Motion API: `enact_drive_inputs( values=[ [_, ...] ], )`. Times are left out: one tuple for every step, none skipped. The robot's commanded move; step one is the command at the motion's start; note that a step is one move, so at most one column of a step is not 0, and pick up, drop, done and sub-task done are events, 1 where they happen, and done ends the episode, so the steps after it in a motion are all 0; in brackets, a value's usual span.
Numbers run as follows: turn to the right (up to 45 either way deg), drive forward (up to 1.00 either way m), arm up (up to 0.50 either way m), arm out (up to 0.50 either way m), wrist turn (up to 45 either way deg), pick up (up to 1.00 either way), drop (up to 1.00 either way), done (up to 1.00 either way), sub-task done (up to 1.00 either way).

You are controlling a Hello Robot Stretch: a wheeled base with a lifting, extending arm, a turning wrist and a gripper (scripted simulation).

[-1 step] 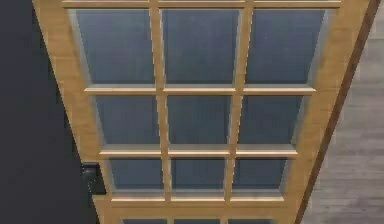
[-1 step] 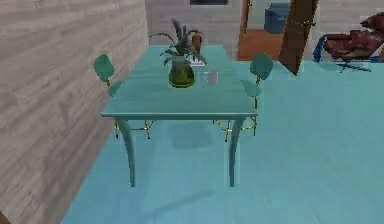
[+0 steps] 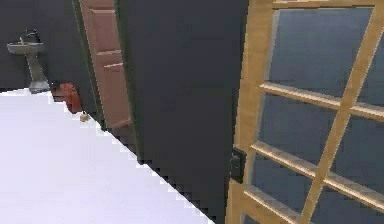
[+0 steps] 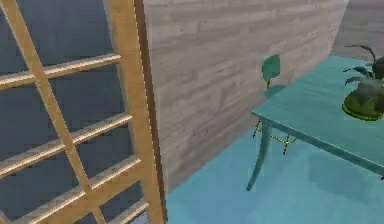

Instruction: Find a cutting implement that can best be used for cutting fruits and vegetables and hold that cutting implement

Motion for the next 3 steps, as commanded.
enact_drive_inputs(
  values=[
    [-33.0, 0.0, 0.0, 0.0, 0.0, 0.0, 0.0, 0.0, 0.0],
    [0.0, 1.0, 0.0, 0.0, 0.0, 0.0, 0.0, 0.0, 0.0],
    [-3.0, 0.0, 0.0, 0.0, 0.0, 0.0, 0.0, 0.0, 0.0]
  ],
)
